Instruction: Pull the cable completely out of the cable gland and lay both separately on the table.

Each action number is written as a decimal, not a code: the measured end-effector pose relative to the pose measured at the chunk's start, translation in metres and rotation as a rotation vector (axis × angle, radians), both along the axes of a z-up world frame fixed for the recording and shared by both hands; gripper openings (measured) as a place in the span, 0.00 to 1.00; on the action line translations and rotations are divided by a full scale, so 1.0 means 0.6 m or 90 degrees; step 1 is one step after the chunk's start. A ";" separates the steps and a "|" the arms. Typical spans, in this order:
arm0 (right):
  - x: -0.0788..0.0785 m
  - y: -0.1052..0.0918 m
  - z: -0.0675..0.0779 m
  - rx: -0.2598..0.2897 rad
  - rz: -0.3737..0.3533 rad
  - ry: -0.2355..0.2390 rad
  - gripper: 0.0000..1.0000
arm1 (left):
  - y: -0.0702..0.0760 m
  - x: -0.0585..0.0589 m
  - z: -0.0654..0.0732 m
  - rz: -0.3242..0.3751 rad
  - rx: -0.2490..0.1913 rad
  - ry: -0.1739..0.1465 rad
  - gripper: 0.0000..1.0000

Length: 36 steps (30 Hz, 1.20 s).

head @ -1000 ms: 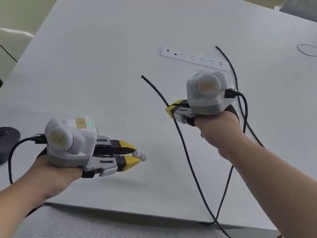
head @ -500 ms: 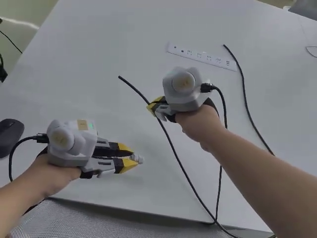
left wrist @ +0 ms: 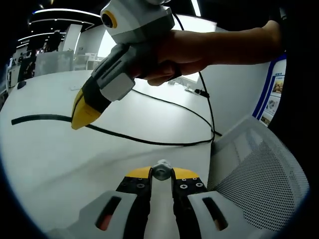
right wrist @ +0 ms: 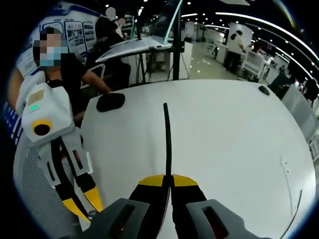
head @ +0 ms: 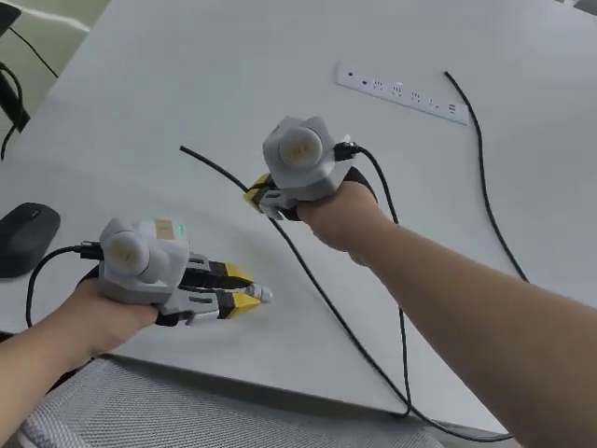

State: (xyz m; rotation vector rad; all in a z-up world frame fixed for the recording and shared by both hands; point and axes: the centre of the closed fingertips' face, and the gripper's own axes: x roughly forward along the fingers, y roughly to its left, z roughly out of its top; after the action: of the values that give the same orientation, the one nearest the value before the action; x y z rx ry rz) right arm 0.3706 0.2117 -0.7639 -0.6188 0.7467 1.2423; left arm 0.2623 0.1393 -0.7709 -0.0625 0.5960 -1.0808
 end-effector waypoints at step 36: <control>-0.066 0.043 -0.091 -0.051 0.147 0.016 0.00 | 0.024 -0.004 -0.053 0.012 0.044 0.020 0.15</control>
State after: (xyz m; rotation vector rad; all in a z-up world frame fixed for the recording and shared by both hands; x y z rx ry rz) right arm 0.3309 0.2373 -0.8183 -0.7736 0.7645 1.4382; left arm 0.2600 0.1535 -0.8029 -0.0250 0.6586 -1.0412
